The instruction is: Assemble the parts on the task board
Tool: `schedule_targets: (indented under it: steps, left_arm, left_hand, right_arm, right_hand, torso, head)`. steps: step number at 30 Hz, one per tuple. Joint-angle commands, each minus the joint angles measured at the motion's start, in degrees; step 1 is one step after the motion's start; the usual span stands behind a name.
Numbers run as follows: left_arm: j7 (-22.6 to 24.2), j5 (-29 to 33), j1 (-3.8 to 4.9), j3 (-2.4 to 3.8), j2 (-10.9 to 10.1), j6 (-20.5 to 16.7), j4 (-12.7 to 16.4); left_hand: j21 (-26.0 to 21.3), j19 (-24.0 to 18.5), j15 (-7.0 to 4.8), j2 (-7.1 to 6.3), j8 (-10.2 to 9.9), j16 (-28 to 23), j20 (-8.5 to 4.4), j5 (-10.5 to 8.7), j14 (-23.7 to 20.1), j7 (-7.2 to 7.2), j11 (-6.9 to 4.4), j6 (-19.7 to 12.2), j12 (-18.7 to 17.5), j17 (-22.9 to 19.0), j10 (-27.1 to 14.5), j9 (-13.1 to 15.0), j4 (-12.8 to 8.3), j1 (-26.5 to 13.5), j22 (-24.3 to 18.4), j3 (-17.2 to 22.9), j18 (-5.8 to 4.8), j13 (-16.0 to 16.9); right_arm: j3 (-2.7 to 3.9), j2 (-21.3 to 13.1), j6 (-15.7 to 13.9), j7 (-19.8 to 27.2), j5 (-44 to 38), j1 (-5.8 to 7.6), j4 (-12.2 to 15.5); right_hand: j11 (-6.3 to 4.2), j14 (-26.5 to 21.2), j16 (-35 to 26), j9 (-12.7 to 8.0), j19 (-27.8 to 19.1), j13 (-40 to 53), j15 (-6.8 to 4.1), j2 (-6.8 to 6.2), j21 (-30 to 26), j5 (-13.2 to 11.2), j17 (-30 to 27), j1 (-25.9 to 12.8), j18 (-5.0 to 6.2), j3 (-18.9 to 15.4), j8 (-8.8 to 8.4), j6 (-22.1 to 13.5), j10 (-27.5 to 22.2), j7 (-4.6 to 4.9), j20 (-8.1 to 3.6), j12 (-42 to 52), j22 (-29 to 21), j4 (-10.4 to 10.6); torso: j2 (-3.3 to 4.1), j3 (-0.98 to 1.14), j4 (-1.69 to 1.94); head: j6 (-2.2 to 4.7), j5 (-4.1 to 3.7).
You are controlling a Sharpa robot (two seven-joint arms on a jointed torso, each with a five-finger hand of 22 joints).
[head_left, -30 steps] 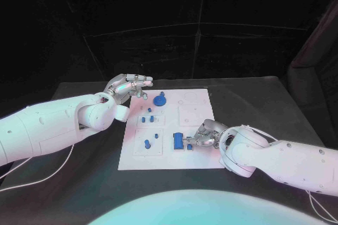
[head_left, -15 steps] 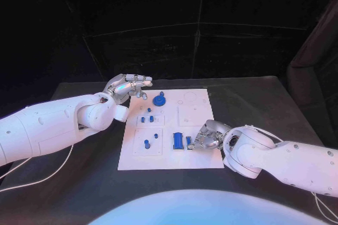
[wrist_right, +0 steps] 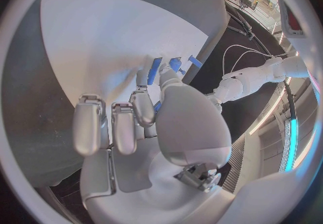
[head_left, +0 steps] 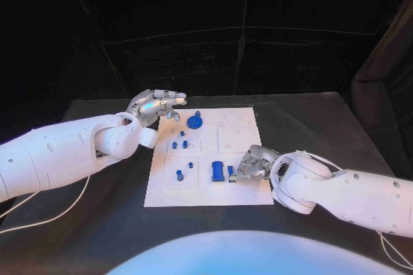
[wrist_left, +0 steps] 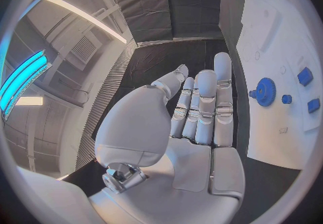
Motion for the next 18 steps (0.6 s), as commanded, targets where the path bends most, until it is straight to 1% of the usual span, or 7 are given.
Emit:
schedule_targets:
  steps: [1,5,8,11,12,14,18]
  left_arm:
    - [0.2,-0.1,0.10,0.04,0.1,0.6,0.1]
    - [0.2,-0.1,0.10,0.04,0.0,0.6,0.1]
    - [0.2,-0.1,0.10,0.04,-0.1,0.5,0.1]
    - [0.2,-0.1,0.10,0.04,-0.1,0.5,0.1]
    - [0.2,-0.1,0.10,0.04,-0.1,0.5,0.1]
    - [0.2,-0.1,0.10,0.04,-0.1,0.5,0.1]
    - [0.2,-0.1,0.09,0.03,0.0,0.5,0.0]
  left_hand:
    - [-0.3,-0.4,-0.05,-0.10,0.3,0.0,-0.02,-0.05,-0.3,-0.09,-0.17,-0.3,0.4,-0.1,-0.4,0.0,0.0,-0.4,0.0,-0.3,0.73,-0.1]
    - [-0.3,-0.4,-0.05,-0.10,0.3,0.0,-0.02,-0.05,-0.3,-0.09,-0.17,-0.3,0.4,-0.1,-0.4,0.0,0.0,-0.4,0.0,-0.3,0.73,-0.1]
    - [-0.3,-0.4,-0.05,-0.10,0.3,0.0,-0.02,-0.05,-0.3,-0.09,-0.17,-0.3,0.4,-0.1,-0.4,0.0,0.0,-0.4,0.0,-0.3,0.73,-0.1]
    - [-0.3,-0.4,-0.05,-0.10,0.3,0.0,-0.02,-0.05,-0.3,-0.09,-0.17,-0.3,0.4,-0.1,-0.4,0.0,0.0,-0.4,0.0,-0.3,0.73,-0.1]
    - [-0.3,-0.4,-0.05,-0.10,0.3,0.0,-0.02,-0.05,-0.3,-0.09,-0.17,-0.3,0.4,-0.1,-0.4,0.0,0.0,-0.4,0.0,-0.3,0.73,-0.1]
    - [-0.3,-0.4,-0.05,-0.10,0.3,0.0,-0.02,-0.05,-0.3,-0.09,-0.17,-0.3,0.4,-0.1,-0.4,0.0,0.0,-0.4,0.0,-0.3,0.73,-0.1]
    - [-0.3,-0.4,-0.05,-0.10,0.3,0.0,-0.02,-0.05,-0.3,-0.09,-0.17,-0.3,0.4,-0.1,-0.4,0.0,0.0,-0.4,-0.1,-0.3,0.73,-0.1]
  right_arm:
    - [-0.01,0.6,1.3,-0.1,-1.1,0.06,-0.9]
    - [-0.01,1.0,0.6,0.3,-1.7,0.05,-1.3]
    - [-0.01,0.8,-1.3,1.4,-2.0,0.05,-0.9]
    - [-0.01,0.1,-4.0,3.3,-1.8,0.04,-0.3]
    - [-0.01,-0.3,-5.8,4.5,-1.5,0.05,0.0]
    - [0.00,-1.0,-8.6,6.9,-1.0,0.05,0.6]
    - [0.03,-2.6,-13.0,14.0,2.1,0.10,1.5]
  right_hand:
    - [0.04,4.8,-0.1,0.1,1.1,0.8,-0.21,0.54,-0.3,-0.2,9.7,0.1,-1.01,-0.3,-0.19,0.0,0.1,0.02,-0.13,-0.3,1.8,-0.3]
    - [0.01,4.8,-0.2,0.1,1.0,0.8,-0.23,0.66,-0.4,-0.2,9.6,0.7,-1.00,-0.6,-0.25,0.0,0.1,0.00,-0.13,-0.3,1.8,-0.7]
    - [0.02,4.8,-0.2,0.2,1.1,0.8,-0.23,0.63,-0.3,0.6,9.7,0.8,-1.02,-1.2,-0.27,0.0,0.1,0.02,-0.13,-0.3,1.9,-0.9]
    - [0.09,4.8,-0.2,0.2,1.0,0.9,-0.18,0.38,-0.4,1.0,9.7,0.0,-1.01,-2.3,-0.37,0.0,0.1,0.10,-0.10,-0.2,1.8,-0.5]
    - [0.14,4.8,-0.2,0.2,1.0,0.8,-0.14,0.39,-0.4,1.4,9.6,-0.4,-1.00,-2.7,-0.48,-0.2,0.1,0.16,-0.07,-0.3,1.8,-0.2]
    - [0.33,4.7,-0.5,0.0,0.9,0.7,0.02,0.44,-0.7,3.5,9.2,-2.3,-0.93,-4.1,-0.95,-0.9,0.0,0.36,0.04,-0.6,1.4,1.2]
    - [0.57,4.4,-1.5,-0.1,0.4,0.0,0.18,0.26,-1.4,2.7,7.9,-3.3,-0.68,-5.7,-1.52,-1.7,-0.6,0.63,0.21,-2.0,0.3,2.4]
  torso:
    - [0.03,0.08,0.13]
    - [-0.02,0.04,0.18]
    - [-0.10,0.01,-0.05]
    - [-0.10,-0.01,-0.10]
    - [-0.10,-0.02,-0.09]
    - [-0.10,0.02,-0.10]
    - [-0.10,0.15,0.05]
  head:
    - [-0.21,0.14]
    - [-0.32,0.26]
    - [-0.23,0.47]
    - [-0.11,0.49]
    - [-0.08,0.47]
    - [-0.01,0.53]
    - [0.41,0.39]
